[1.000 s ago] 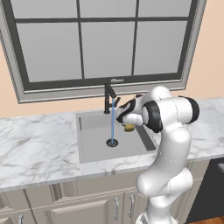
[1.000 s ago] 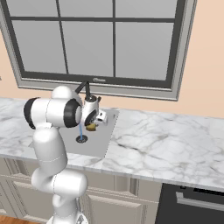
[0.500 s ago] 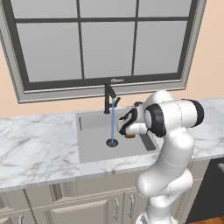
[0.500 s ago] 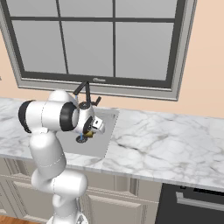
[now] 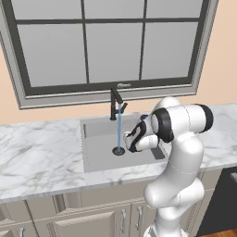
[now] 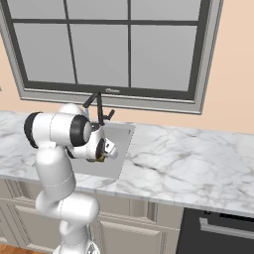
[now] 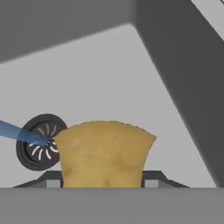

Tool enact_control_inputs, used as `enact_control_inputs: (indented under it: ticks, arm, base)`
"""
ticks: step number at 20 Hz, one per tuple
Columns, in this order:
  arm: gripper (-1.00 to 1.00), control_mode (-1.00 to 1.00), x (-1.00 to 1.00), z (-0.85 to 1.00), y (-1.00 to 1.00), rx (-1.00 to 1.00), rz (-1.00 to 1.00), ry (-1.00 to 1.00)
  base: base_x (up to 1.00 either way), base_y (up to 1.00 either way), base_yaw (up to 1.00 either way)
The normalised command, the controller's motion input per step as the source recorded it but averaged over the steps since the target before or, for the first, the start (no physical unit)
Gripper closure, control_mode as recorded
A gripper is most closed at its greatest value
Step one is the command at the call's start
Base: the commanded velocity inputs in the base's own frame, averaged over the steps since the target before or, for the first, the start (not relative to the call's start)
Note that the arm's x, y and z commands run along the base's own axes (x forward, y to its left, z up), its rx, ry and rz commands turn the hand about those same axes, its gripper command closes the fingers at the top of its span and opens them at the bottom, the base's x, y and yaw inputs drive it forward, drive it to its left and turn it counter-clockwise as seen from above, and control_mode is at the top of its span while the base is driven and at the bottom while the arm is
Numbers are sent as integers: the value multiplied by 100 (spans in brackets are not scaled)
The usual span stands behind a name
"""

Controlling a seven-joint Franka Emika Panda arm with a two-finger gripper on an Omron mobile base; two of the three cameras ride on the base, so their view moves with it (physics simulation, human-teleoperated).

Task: Soak the sponge with water for a few seconds and then drop it inside the sink.

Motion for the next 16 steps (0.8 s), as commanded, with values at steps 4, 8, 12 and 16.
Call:
enact_control_inputs:
  ticks: [4,8,12,16]
  arm:
    - [100,-100,0,-12,0,0,-4,0]
    - [100,-100,0,-15,0,0,-2,0]
    - [100,-100,0,-10,0,0,-1,0]
    - [100,-100,0,-2,0,0,-1,0]
  base:
    - [0,0,0]
    - [0,0,0]
    - [0,0,0]
    - [0,0,0]
